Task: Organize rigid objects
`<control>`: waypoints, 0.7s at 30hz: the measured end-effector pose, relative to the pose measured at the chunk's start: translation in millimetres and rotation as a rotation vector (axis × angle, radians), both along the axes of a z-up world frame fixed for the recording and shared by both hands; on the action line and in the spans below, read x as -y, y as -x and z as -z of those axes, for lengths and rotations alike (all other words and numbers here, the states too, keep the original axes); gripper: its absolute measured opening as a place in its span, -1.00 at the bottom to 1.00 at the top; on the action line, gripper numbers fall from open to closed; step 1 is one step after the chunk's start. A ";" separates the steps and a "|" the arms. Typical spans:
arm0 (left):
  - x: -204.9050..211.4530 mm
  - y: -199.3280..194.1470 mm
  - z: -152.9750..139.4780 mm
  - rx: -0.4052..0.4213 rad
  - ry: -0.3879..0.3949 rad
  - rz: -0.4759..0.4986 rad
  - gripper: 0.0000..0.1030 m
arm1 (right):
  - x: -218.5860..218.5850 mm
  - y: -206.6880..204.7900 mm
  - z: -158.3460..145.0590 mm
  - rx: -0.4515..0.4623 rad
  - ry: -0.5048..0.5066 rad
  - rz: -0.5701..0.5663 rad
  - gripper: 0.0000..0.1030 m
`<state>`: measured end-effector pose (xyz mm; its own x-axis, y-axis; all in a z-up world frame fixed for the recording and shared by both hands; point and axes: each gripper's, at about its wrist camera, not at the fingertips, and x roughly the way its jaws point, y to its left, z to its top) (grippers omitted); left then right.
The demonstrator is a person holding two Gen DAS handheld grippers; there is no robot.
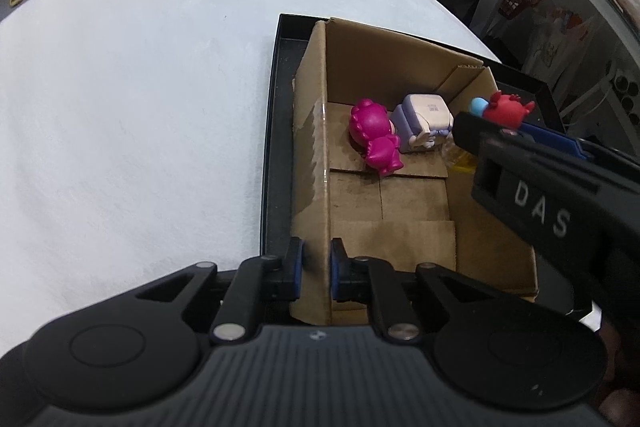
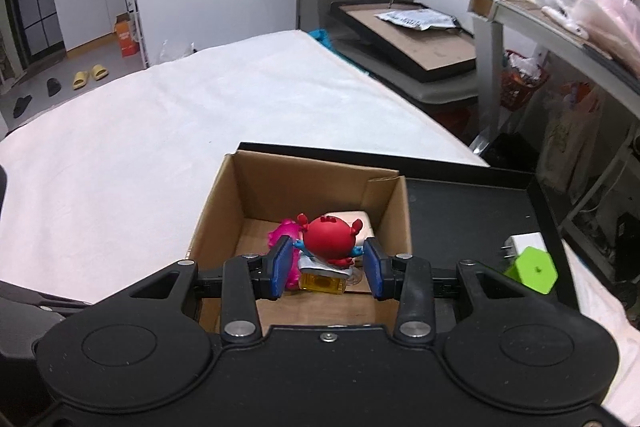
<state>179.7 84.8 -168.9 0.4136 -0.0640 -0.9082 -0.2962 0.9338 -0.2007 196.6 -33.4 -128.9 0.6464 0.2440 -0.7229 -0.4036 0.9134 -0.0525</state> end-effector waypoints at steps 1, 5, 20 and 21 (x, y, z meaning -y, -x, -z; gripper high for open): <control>-0.9 0.0 0.0 0.000 0.009 -0.004 -0.75 | -1.1 -1.3 -0.1 -0.004 -0.004 0.001 -0.26; -4.7 0.9 0.8 0.000 0.034 -0.013 -0.74 | -2.0 -10.2 -2.1 -0.042 -0.060 0.003 -0.26; -1.6 5.8 -4.6 0.027 0.010 -0.012 -0.76 | 0.0 -11.5 -18.4 -0.059 -0.168 -0.061 -0.04; -1.1 6.4 -5.5 0.029 0.007 -0.011 -0.75 | 4.0 -11.4 -18.0 -0.061 -0.167 -0.053 -0.03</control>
